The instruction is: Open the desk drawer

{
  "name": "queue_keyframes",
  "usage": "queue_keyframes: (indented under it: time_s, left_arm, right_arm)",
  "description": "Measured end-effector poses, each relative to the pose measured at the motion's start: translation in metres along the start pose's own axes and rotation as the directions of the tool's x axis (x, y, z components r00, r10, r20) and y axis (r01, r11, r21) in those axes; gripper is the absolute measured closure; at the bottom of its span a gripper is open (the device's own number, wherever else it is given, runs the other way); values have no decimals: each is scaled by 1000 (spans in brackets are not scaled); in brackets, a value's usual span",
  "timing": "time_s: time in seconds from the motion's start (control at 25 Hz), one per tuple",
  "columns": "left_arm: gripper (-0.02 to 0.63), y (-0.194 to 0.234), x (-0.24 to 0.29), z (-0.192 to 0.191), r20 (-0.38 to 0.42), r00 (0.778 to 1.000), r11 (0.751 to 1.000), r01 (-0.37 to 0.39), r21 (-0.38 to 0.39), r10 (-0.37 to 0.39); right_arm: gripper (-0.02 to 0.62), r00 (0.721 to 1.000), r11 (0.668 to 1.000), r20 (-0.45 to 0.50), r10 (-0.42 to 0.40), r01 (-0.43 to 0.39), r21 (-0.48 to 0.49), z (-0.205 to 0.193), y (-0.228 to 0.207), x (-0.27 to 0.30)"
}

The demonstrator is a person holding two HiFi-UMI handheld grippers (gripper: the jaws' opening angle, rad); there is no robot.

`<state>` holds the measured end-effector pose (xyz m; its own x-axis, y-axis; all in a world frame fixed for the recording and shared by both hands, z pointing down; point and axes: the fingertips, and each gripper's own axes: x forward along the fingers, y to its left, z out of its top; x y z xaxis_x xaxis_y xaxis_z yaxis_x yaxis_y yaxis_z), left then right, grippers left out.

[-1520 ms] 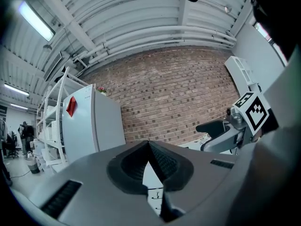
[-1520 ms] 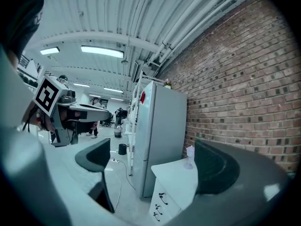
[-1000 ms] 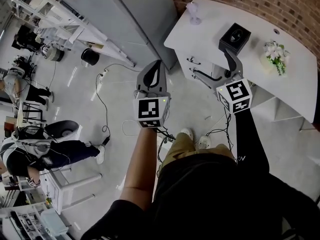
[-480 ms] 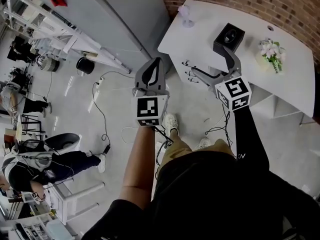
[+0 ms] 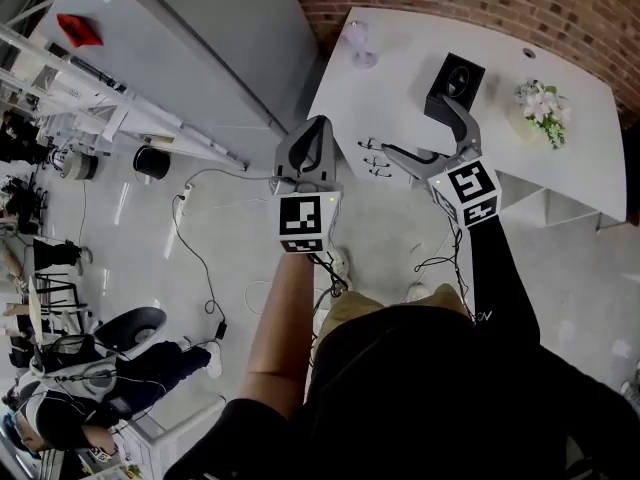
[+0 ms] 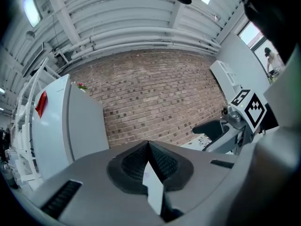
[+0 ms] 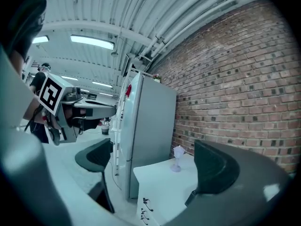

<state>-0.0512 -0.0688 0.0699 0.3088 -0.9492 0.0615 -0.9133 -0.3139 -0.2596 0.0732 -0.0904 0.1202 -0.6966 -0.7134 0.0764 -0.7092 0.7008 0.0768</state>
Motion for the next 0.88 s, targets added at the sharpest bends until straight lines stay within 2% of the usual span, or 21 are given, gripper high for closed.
queue_keyframes:
  time_s: [0.2,0.36,0.6,0.72,0.88]
  left_arm:
    - [597,38,34,-21,-10,996,996,89,-18,-90]
    - [597,67,53,-40,-10,988,988,154,-23,-154]
    - [597,88,72,-72,-19,972,971,235,-37,-236]
    - [597,93,81,-89,-28,961,960,275,-48,-276]
    - [597,96,89,-113,-40,948,947,314,-67,-317]
  right_arm:
    - [32,997,994,-20,-79,80,73,-6,-2,44]
    - [32,992,987,-38,-122,125,101,-16,9,75]
    - [32,974,972,-113,-195,208,110,-46,20,102]
    - [32,965,961,-152,-213,235,147,-65,25,112]
    - [34,962,954,-187,-198,233,189,-93,45,124]
